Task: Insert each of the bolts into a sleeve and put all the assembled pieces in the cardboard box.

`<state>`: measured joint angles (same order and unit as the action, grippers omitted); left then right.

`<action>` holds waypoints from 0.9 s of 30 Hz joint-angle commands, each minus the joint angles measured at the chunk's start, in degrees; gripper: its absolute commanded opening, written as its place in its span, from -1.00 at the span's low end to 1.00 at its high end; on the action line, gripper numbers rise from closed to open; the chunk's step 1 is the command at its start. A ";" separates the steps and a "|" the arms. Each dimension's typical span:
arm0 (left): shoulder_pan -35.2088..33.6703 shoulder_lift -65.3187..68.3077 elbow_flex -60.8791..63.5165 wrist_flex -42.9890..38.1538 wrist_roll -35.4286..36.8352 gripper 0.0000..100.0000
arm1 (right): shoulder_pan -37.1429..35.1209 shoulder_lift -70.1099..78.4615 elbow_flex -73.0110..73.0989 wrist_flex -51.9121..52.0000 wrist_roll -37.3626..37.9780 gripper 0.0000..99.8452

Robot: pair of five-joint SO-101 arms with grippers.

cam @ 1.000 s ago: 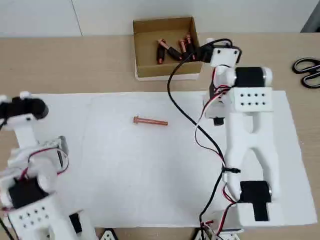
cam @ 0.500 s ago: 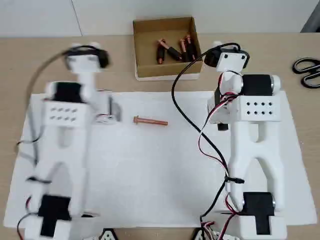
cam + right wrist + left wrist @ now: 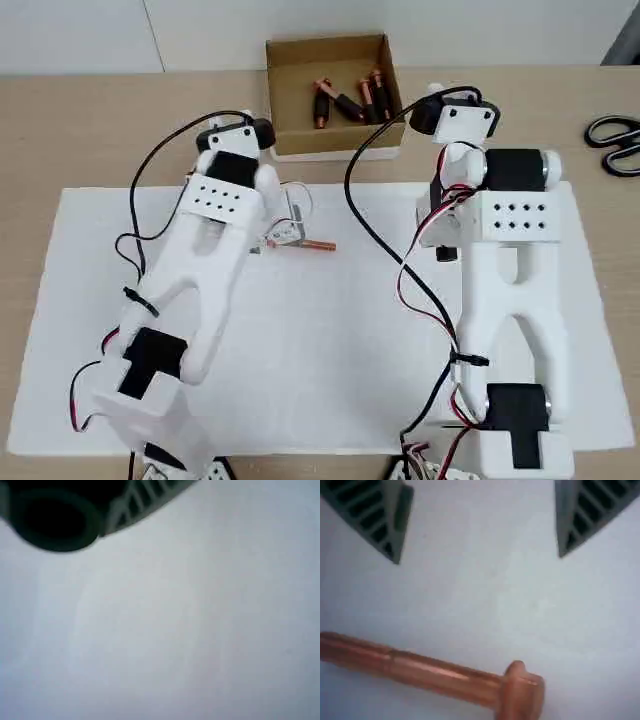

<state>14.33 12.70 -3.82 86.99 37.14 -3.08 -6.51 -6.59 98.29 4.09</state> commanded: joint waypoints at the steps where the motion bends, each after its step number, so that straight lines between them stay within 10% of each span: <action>1: 0.79 -0.09 -2.59 -3.96 4.75 -0.61 | 0.40 -2.42 -0.26 0.48 0.09 -0.99; 12: 0.97 3.16 -2.15 -11.60 26.64 -0.62 | 0.40 -2.33 -0.18 0.48 0.09 -0.99; 27: 1.14 10.20 -2.42 -11.96 31.65 -0.62 | 0.31 -2.33 -0.18 0.40 0.09 -0.99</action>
<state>15.12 23.43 -3.82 75.91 68.26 -3.08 -6.51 -6.59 98.29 4.09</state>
